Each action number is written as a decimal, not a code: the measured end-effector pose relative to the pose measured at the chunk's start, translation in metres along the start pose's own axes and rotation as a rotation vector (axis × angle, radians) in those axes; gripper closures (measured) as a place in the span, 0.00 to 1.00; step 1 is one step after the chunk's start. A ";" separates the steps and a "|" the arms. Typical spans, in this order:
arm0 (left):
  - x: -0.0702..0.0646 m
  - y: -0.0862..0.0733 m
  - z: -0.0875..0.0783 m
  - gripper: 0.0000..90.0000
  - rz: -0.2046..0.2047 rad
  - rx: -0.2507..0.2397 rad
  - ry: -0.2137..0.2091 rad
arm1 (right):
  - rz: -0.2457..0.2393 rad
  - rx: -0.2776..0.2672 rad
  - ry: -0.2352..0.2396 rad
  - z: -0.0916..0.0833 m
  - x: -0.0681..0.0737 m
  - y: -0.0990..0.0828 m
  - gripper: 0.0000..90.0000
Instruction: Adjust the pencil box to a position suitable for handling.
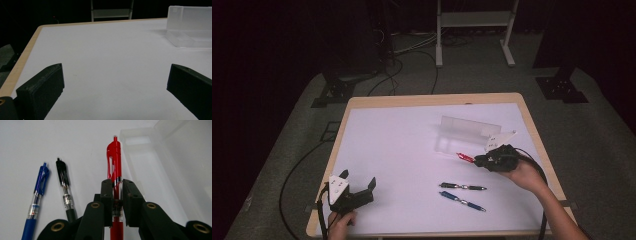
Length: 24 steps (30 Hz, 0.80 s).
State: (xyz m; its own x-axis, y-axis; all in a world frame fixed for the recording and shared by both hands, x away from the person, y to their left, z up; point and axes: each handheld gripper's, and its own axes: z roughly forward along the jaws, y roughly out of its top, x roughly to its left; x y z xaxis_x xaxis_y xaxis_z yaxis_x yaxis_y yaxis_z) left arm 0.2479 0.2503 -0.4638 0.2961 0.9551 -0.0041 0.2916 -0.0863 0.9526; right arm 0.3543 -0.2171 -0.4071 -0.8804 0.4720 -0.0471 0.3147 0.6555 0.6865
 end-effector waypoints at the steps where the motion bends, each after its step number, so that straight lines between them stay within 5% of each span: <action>1: 0.000 0.000 0.000 0.00 -0.001 -0.001 0.003 | -0.001 -0.001 -0.004 -0.002 -0.001 0.003 0.87; 24: 0.002 -0.001 -0.001 0.00 -0.005 -0.011 -0.015 | -0.040 -0.017 -0.019 -0.015 -0.033 0.050 0.87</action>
State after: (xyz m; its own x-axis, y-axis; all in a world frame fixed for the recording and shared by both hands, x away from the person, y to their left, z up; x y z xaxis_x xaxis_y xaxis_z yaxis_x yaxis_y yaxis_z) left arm 0.2470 0.2524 -0.4638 0.3080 0.9513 -0.0128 0.2834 -0.0788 0.9558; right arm 0.3939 -0.2087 -0.3603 -0.8850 0.4572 -0.0882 0.2735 0.6637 0.6962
